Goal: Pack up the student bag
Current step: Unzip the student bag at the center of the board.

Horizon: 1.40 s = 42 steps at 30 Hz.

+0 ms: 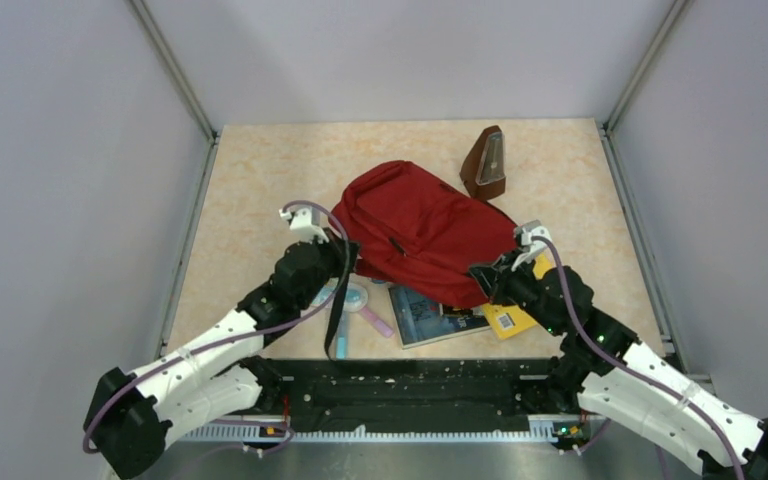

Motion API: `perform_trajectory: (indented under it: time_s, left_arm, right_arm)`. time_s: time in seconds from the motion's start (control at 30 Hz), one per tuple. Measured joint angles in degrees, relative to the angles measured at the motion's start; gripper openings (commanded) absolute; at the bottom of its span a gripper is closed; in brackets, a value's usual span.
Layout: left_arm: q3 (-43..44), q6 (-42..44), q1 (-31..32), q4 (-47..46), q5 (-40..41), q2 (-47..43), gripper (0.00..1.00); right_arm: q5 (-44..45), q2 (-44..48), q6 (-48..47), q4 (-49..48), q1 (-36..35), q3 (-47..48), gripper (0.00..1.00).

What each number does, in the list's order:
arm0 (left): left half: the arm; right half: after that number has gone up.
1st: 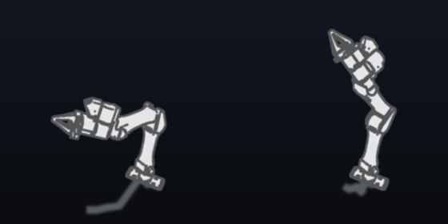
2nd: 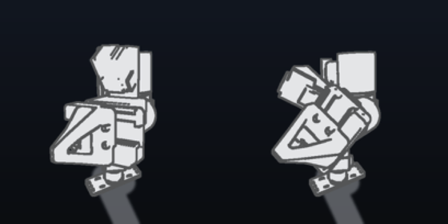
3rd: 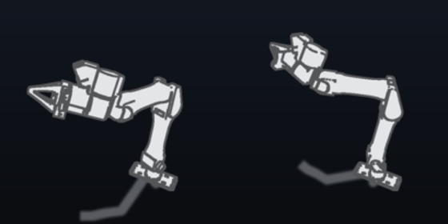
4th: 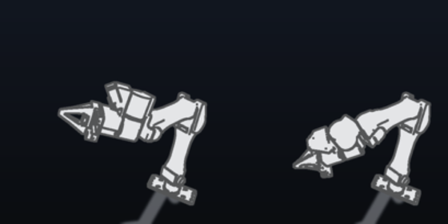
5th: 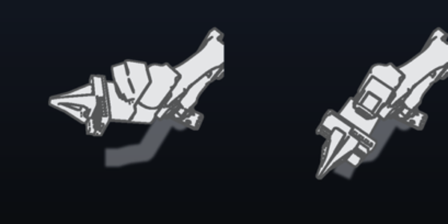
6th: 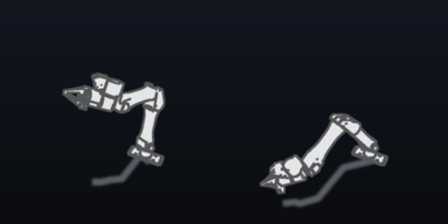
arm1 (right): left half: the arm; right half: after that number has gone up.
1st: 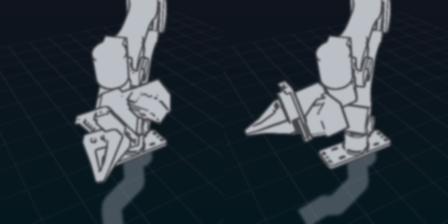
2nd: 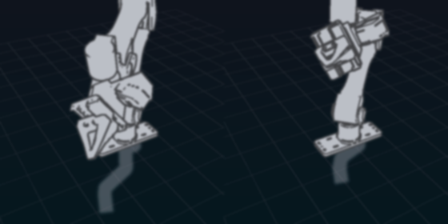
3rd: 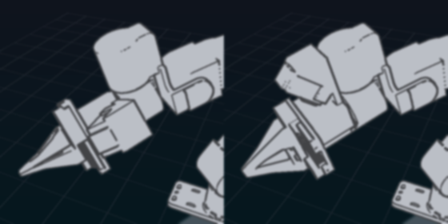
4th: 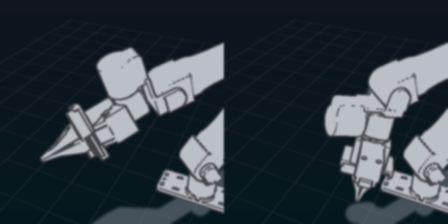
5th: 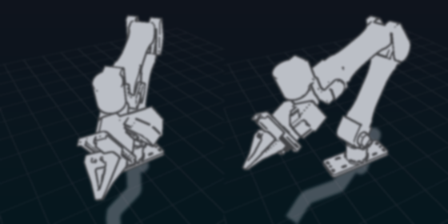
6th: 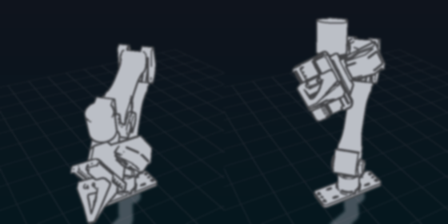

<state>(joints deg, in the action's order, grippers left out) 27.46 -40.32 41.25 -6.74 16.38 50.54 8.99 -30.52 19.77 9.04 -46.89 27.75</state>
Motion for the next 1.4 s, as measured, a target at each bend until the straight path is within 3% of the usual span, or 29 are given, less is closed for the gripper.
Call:
perform_trajectory:
  time_s: [0.23,0.7,0.87,0.9,0.97,1.1,1.2,1.33,1.4]
  left_arm:
    - [5.55,4.83,-8.87,0.42,-5.64,4.20,0.00]
    - [7.19,7.87,-22.21,1.53,-15.91,8.55,0.01]
    - [7.32,9.40,-26.93,1.64,-16.92,9.73,0.70]
    - [7.41,9.84,-27.50,1.68,-17.29,9.73,0.80]
    - [8.07,10.84,-27.80,2.25,-18.32,9.35,0.87]
    - [8.92,13.05,-25.75,4.31,-18.95,4.28,0.87]
    - [8.96,16.15,-21.20,4.52,-19.30,-1.01,0.87]
    - [8.96,22.95,-11.87,3.32,-21.84,-3.50,0.88]
    - [8.96,26.67,-7.82,2.64,-24.72,-2.21,0.88]
  right_arm:
    - [3.50,6.23,-0.04,0.83,-0.13,0.00,0.00]
    - [7.80,5.64,1.62,0.59,-0.24,-3.80,0.00]
    - [9.51,4.22,3.45,-0.09,-0.24,-4.85,0.00]
    - [9.66,3.98,3.78,-0.11,-0.24,-4.92,0.00]
    - [10.01,3.54,4.50,-0.79,-0.24,-5.31,0.00]
    - [9.14,3.28,5.20,-3.06,-0.24,-7.06,0.00]
    - [7.52,2.21,5.35,-4.55,-0.24,-7.50,0.22]
    - [6.36,-0.13,7.54,-6.69,-0.24,-7.52,0.67]
    - [5.60,-1.07,9.35,-8.52,-0.24,-7.89,0.77]
